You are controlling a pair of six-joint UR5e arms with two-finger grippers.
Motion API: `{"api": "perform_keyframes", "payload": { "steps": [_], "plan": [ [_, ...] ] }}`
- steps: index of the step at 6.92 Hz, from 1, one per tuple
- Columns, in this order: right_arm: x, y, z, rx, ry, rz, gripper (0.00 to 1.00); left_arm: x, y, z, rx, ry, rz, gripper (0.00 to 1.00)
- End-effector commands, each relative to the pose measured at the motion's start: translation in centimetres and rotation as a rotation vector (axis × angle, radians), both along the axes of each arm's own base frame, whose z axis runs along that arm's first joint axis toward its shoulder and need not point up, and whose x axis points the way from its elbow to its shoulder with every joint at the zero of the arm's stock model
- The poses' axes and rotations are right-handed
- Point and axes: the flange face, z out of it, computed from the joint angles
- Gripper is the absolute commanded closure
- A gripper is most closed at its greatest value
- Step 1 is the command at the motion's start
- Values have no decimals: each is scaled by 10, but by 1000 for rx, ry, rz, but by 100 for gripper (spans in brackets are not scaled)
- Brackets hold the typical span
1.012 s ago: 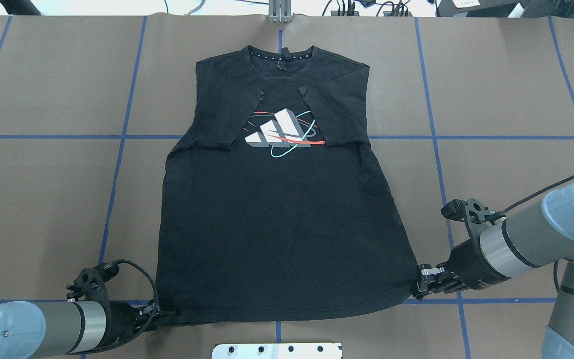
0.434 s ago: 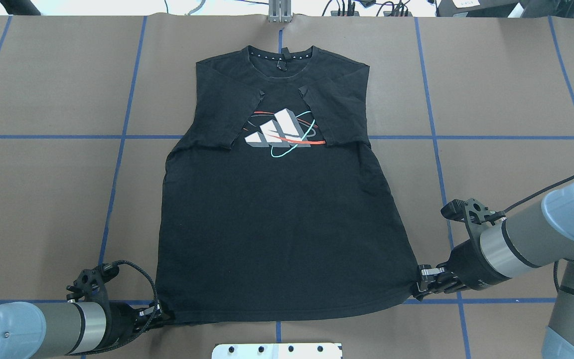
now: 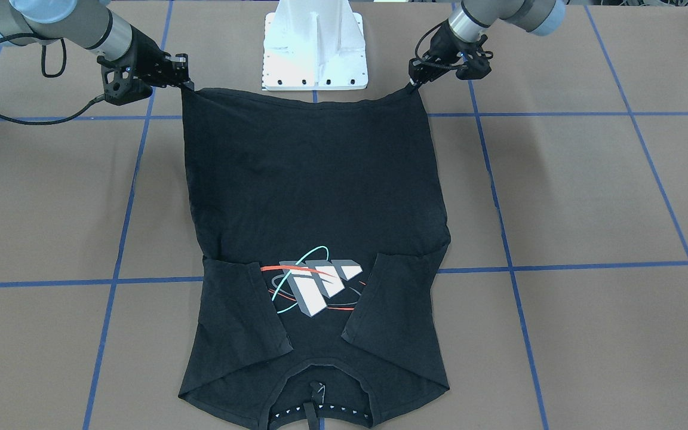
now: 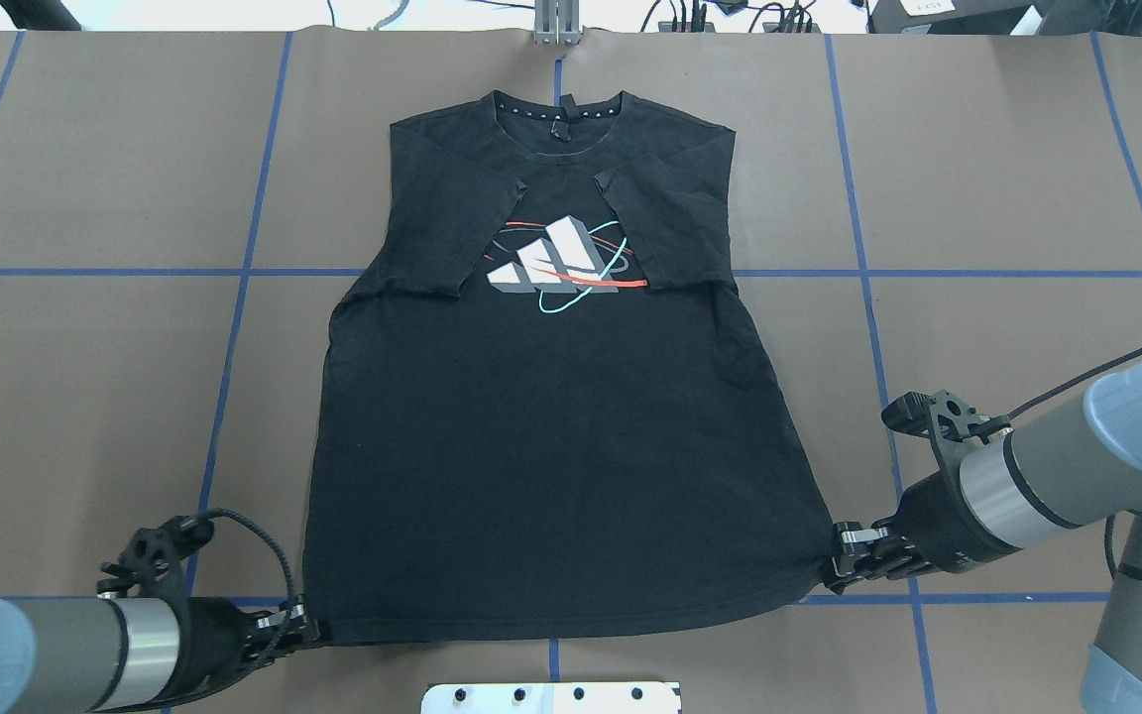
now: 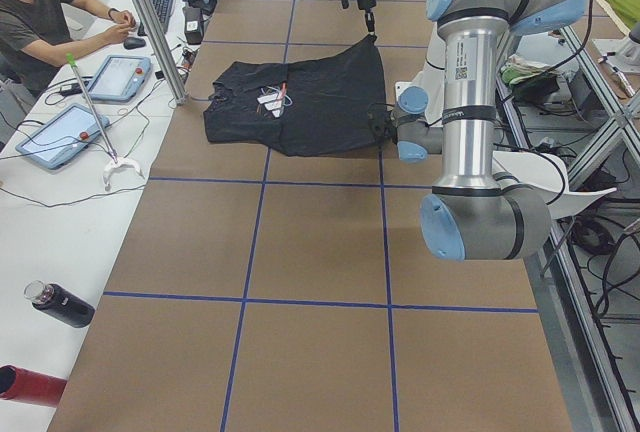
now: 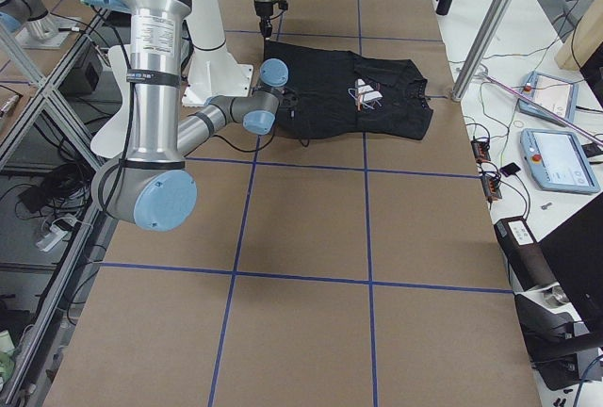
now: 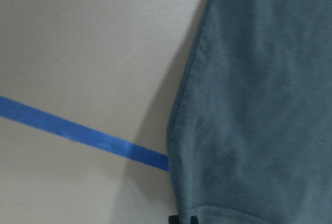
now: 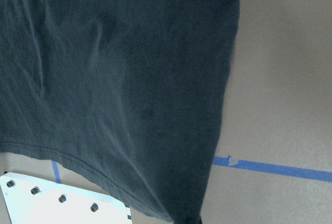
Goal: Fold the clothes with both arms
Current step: 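Grasp both hem corners with the left and right grippers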
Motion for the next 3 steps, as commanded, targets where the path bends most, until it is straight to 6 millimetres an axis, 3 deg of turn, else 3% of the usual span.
{"api": "perform_keyframes", "payload": {
  "steps": [1, 3],
  "plan": [
    [18, 1, -3, -49, -26, -69, 100, -40, 12, -32, -4, 33, 70, 100],
    [42, 20, 5, -68, -60, -132, 100, -62, 27, -72, -32, 71, 185, 100]
  ]
}}
